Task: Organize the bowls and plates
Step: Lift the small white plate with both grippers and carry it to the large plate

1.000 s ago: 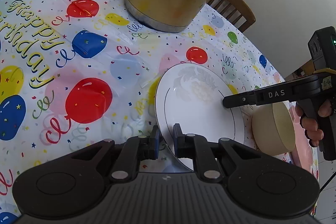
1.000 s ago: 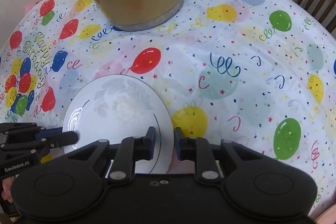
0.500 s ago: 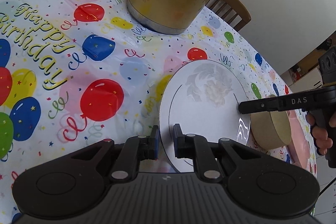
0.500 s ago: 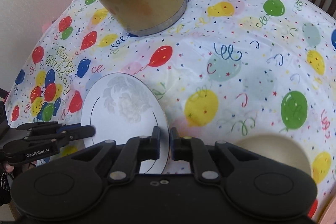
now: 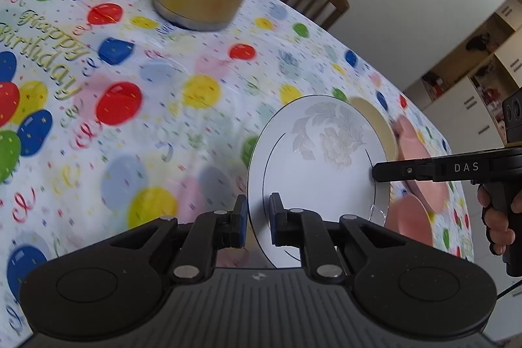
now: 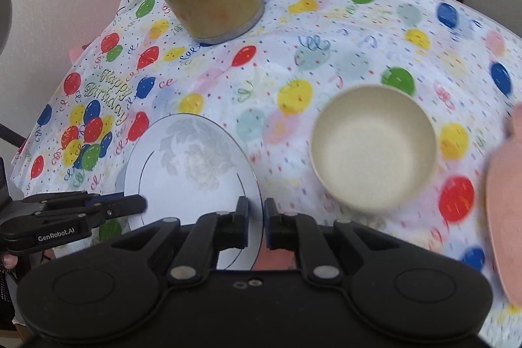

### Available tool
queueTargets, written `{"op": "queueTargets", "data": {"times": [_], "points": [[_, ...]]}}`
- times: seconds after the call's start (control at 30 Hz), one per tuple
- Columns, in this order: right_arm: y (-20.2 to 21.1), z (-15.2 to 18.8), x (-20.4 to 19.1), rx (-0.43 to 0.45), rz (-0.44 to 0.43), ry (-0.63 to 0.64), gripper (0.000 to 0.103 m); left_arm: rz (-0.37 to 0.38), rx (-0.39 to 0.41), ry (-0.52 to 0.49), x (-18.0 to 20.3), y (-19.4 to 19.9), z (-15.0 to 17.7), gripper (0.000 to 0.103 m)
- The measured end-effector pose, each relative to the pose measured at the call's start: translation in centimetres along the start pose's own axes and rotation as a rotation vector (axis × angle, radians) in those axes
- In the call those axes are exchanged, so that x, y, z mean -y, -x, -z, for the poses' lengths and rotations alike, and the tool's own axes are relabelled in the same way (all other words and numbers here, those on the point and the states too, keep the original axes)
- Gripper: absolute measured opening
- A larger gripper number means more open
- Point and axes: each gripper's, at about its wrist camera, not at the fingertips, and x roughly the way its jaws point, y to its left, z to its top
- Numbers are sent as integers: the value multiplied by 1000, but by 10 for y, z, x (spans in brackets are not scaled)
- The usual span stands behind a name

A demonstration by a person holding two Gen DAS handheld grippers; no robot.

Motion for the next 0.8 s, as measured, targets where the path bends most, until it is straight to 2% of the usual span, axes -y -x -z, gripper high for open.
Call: {"op": "queueTargets", "data": {"times": [0.37,0.8], "points": [[73,95,39,62,55,-120,8,70,-71,-129,87,3,56,12],[156,217,132,130,101,-294,8,135,-164,-280,220,-35,127,12]]}}
